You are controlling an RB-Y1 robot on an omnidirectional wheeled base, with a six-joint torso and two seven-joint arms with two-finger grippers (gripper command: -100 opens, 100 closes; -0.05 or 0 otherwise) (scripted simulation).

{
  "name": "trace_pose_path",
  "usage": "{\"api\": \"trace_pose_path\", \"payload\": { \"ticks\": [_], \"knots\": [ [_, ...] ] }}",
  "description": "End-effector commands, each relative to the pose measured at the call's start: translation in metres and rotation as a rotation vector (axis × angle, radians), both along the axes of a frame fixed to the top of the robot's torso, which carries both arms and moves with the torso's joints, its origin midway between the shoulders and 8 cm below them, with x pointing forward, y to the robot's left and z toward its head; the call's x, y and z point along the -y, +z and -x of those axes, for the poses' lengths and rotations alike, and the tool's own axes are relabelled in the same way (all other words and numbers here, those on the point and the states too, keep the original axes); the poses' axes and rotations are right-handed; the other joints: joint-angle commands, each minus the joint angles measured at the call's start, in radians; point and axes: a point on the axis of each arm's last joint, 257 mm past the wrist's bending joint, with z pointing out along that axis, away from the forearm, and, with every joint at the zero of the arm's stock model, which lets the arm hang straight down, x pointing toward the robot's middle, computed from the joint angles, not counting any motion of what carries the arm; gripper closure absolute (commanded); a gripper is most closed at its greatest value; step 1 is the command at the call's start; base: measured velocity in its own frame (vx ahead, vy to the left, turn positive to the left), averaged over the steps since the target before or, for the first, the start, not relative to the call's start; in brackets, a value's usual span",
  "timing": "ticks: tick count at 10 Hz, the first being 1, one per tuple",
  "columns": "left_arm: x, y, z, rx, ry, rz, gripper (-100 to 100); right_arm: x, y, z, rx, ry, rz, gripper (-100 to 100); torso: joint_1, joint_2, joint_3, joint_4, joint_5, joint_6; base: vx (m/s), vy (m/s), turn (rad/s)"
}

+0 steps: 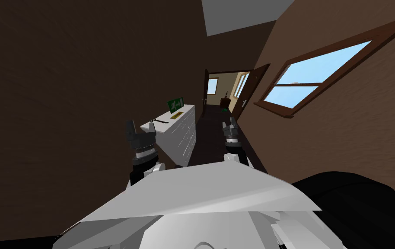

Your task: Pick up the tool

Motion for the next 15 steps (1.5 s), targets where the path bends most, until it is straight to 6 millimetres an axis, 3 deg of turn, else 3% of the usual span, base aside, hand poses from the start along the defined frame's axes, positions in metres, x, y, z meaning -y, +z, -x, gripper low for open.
{"api": "trace_pose_path", "payload": {
  "ticks": [1, 9, 15],
  "knots": [
    [0.001, -0.006, -0.005, -0.032, -0.018, -0.022, -100, 0.0, 0.0, 0.0, 0.0, 0.0, 0.0, 0, 0.0, 0.0, 0.0, 0.0, 0.0, 0.0, -0.009, 0.001, 0.006],
    [-0.012, -0.057, -0.042, -0.264, -0.084, -0.092, -100, 0.0, 0.0, 0.0, 0.0, 0.0, 0.0, 0, 0.0, 0.002, 0.001, 0.0, 0.0, 0.0, -0.027, -0.001, 0.008],
    [-0.035, -0.103, -0.068, -0.473, -0.11, -0.14, -100, 0.0, 0.0, 0.0, 0.0, 0.0, 0.0, 0, 0.0, 0.002, 0.001, 0.0, 0.0, 0.0, -0.032, -0.003, 0.009]
  ]
}}
